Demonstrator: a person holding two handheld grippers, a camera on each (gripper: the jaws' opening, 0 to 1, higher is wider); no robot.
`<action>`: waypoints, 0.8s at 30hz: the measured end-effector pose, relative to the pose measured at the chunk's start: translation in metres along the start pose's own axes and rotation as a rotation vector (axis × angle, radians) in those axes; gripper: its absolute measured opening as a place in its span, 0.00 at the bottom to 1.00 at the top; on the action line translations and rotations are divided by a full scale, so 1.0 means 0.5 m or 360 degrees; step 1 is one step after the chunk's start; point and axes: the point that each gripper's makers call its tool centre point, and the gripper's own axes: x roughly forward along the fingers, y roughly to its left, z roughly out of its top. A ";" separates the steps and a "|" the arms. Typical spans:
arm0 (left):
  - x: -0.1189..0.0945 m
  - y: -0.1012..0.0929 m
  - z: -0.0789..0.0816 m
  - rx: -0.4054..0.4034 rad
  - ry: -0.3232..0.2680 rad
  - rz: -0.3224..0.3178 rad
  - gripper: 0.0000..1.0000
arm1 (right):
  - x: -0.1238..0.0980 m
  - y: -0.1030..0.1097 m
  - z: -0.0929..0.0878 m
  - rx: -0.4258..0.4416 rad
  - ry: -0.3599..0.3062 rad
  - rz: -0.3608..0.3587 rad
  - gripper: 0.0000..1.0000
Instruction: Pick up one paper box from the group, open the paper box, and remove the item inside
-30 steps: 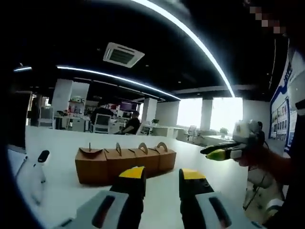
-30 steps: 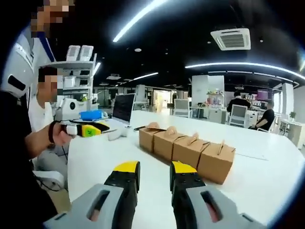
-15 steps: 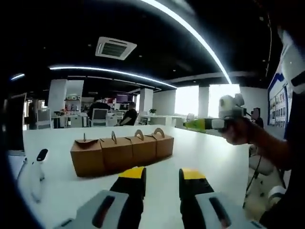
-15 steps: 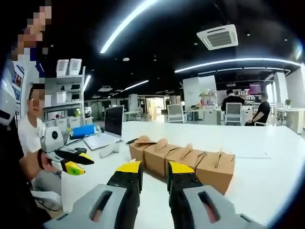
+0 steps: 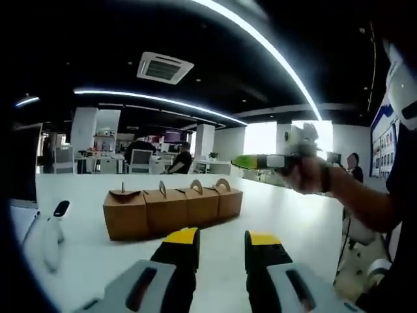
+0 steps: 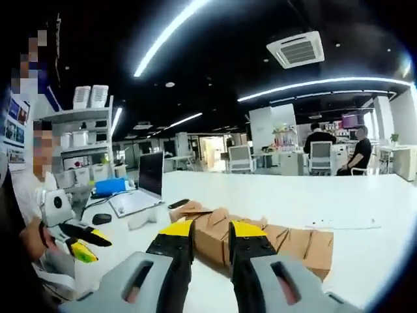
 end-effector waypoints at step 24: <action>-0.029 0.007 -0.008 -0.0161 -0.0069 -0.0005 0.29 | 0.185 -0.143 -0.106 0.0170 0.0303 -0.0395 0.23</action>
